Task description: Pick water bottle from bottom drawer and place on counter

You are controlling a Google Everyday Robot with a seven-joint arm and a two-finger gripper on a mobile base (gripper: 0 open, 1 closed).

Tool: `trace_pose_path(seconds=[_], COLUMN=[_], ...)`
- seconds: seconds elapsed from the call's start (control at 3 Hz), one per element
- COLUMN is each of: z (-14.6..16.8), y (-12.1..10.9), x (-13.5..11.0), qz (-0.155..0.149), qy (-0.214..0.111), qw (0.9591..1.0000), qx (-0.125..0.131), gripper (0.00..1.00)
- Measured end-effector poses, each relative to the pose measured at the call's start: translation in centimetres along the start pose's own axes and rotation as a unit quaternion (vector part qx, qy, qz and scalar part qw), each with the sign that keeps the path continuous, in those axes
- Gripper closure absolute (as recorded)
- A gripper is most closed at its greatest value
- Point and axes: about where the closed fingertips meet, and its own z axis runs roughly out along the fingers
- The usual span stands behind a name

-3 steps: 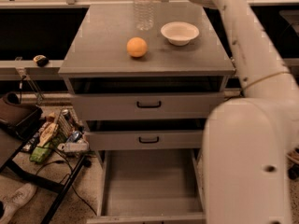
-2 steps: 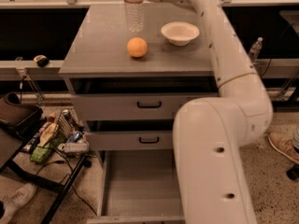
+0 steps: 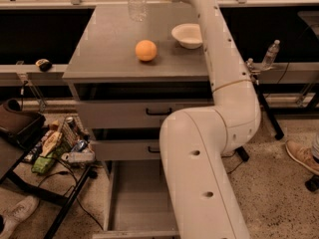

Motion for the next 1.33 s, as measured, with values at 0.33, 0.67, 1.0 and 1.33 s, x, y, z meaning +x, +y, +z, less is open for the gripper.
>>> trace_pose_path(seconds=[0.33, 0.67, 1.0, 1.33], z=[1.2, 2.4, 3.2, 3.8], y=[-0.3, -0.5, -0.7, -0.8], x=[1.1, 3.8, 6.1, 8.0], qz=[0.000, 0.020, 0.042, 0.059], qy=[-0.004, 0.003, 0.009, 0.016], qw=[0.9999, 0.9997, 0.9989, 0.9980], qx=[0.009, 0.012, 0.014, 0.016], gripper=[1.00, 1.00, 1.00, 1.00])
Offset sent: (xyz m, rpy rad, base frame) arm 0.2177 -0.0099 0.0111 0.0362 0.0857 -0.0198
